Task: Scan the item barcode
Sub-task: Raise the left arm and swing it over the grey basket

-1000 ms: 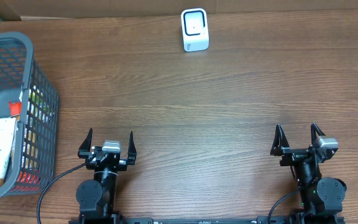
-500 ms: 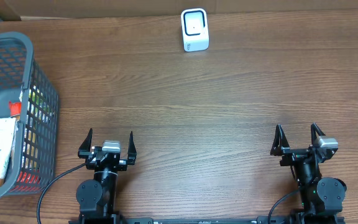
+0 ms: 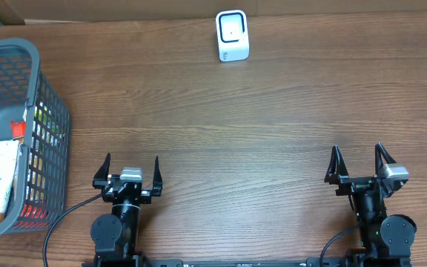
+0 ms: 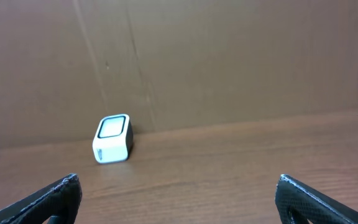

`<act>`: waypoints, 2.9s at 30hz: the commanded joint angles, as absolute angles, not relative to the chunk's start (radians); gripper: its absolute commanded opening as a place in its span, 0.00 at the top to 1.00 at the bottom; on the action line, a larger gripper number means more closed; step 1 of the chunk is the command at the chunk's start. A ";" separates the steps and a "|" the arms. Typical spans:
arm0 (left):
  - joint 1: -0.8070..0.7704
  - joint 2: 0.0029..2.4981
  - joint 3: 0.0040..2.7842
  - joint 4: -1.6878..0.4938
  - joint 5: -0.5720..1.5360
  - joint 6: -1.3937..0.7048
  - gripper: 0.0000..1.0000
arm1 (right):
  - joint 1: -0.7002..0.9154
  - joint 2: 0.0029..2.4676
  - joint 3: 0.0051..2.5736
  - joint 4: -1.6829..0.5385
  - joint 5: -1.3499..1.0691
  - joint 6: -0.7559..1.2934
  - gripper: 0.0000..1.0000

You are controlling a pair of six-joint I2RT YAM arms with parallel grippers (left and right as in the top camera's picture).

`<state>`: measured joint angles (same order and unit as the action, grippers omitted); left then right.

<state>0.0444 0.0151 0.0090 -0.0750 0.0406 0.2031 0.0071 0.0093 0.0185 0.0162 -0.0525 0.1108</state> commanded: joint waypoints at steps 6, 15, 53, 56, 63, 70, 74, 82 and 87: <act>0.041 0.004 0.006 -0.074 0.073 0.133 0.00 | 0.002 0.003 0.009 0.048 -0.104 0.107 0.00; 0.041 0.005 0.018 -0.075 0.108 0.126 0.00 | 0.002 0.003 0.015 0.059 -0.153 0.106 0.00; 0.041 0.517 0.544 -0.203 0.334 0.135 0.00 | 0.001 0.188 0.406 -0.050 -0.252 0.049 0.00; 0.041 0.651 0.672 -0.281 0.342 0.138 0.00 | 0.001 0.254 0.487 -0.121 -0.275 0.017 0.00; 0.040 0.940 1.012 -0.576 0.394 0.187 0.00 | 0.001 0.407 0.672 -0.282 -0.276 0.017 0.00; 0.039 1.208 1.405 -0.956 0.463 0.187 0.00 | 0.001 0.579 0.931 -0.550 -0.292 0.017 0.00; 0.037 1.306 1.563 -1.114 0.489 0.187 0.00 | 0.001 0.660 1.045 -0.648 -0.327 0.017 0.00; 0.023 1.413 1.744 -1.271 0.501 0.178 0.00 | 0.001 0.826 1.224 -0.838 -0.343 0.018 0.00; 0.023 1.414 1.744 -1.256 0.518 0.179 0.00 | 0.001 0.881 1.249 -0.854 -0.373 0.019 0.00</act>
